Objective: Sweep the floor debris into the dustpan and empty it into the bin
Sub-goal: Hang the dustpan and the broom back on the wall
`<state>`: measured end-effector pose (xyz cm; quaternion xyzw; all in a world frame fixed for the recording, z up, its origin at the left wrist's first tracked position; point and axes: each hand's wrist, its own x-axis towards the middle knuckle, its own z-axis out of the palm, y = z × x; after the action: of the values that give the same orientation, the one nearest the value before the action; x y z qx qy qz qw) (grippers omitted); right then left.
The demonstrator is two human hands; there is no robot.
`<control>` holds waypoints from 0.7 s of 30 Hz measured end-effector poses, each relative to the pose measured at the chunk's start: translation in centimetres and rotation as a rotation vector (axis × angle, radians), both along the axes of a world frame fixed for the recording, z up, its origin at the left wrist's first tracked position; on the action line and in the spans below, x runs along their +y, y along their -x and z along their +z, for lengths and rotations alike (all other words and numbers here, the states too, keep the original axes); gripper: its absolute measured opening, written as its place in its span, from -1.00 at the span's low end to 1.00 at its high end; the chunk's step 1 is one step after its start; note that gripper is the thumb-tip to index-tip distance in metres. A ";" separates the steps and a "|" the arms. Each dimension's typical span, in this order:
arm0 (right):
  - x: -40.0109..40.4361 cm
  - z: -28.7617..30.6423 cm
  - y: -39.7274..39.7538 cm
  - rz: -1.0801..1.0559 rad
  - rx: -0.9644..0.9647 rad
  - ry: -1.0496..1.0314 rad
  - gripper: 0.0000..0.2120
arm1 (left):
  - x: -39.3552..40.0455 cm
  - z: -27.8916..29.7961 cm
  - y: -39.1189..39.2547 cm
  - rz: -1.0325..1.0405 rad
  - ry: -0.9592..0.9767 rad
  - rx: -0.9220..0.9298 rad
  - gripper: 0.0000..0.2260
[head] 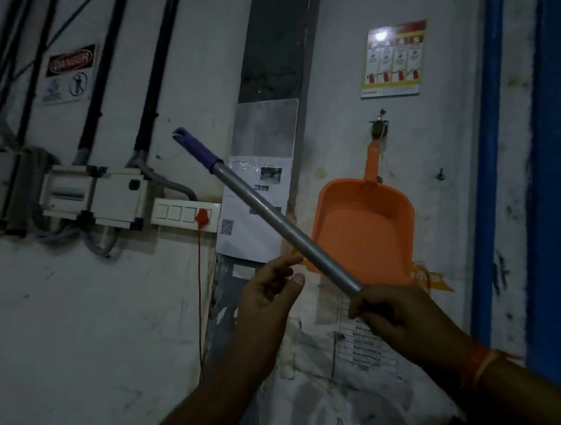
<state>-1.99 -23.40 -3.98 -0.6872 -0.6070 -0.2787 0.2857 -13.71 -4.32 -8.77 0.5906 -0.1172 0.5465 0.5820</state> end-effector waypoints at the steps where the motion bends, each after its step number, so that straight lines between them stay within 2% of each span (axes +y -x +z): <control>1: -0.1 -0.5 0.4 0.010 0.044 -0.021 -0.72 | -0.3 0.4 -0.1 -0.054 0.017 0.008 -0.69; 6: -0.6 -2.2 1.9 -0.010 0.187 -0.045 -0.72 | -1.8 2.9 -0.8 -0.256 0.031 0.037 -0.74; 12: -0.9 -3.8 2.8 -0.006 0.311 -0.077 -0.72 | -2.3 4.4 -2.3 -0.252 -0.009 0.071 -0.77; 13: -1.1 -3.5 2.9 -0.004 0.337 -0.023 -0.74 | -2.3 4.4 -2.5 -0.255 -0.016 0.076 -0.77; 15: -2.3 -2.0 3.4 -0.018 0.355 0.225 -0.75 | -2.2 4.2 -2.9 -0.257 -0.026 0.098 -0.76; 17: -4.0 0.3 4.1 -0.056 0.297 0.447 -0.77 | -2.2 3.8 -3.1 -0.270 -0.050 0.132 -0.74; 18: -4.8 1.4 4.4 -0.081 0.270 0.474 -0.78 | -2.2 3.5 -3.1 -0.281 -0.070 0.154 -0.72; 19: -5.5 2.5 4.7 -0.111 0.249 0.425 -0.79 | -2.2 3.2 -3.1 -0.288 -0.093 0.177 -0.71; 21: -6.3 4.5 4.8 -0.146 0.199 0.162 -0.79 | -2.5 2.7 -3.1 -0.300 -0.152 0.225 -0.73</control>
<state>-6.79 -29.70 0.56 -0.7744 -0.5449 -0.1793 0.2669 -10.63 -6.85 -6.06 0.6661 -0.1789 0.3740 0.6200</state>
